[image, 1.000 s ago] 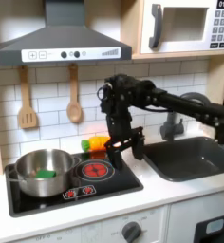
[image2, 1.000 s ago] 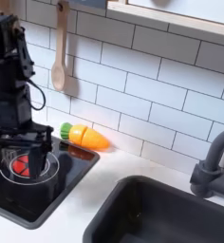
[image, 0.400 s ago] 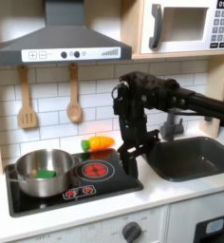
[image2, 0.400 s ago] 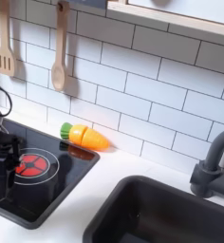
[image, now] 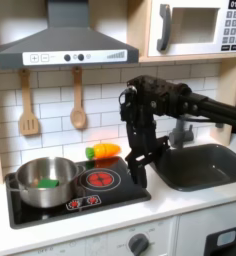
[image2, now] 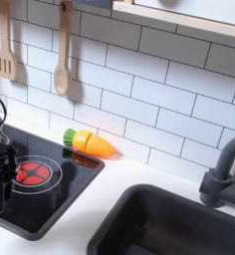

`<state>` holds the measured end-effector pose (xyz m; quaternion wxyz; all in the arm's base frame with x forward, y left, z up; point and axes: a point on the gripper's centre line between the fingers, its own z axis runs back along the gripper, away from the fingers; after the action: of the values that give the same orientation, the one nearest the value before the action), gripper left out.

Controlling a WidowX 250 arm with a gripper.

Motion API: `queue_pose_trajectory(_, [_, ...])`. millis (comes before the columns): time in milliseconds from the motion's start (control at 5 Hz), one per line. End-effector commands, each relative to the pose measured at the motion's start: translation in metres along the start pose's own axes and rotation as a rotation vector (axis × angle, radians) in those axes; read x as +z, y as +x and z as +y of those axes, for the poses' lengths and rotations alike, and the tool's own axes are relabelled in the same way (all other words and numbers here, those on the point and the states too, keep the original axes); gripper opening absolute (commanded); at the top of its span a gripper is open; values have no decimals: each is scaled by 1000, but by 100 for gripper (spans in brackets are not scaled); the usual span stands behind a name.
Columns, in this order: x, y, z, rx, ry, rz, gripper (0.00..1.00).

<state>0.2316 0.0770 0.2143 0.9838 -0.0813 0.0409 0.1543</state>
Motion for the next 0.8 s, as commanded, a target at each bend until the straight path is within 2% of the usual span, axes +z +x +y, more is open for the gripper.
queue_pose_trajectory(0, [7, 13, -13, -26, -26, -33, 100])
queue_pose_trajectory(200, [6, 8, -16, -69, -137, -21, 100])
queue_pose_trajectory(400, [4, 7, -27, -110, -178, -4, 100])
queue_pose_trajectory(600, [10, 6, -33, -128, -165, -23, 100])
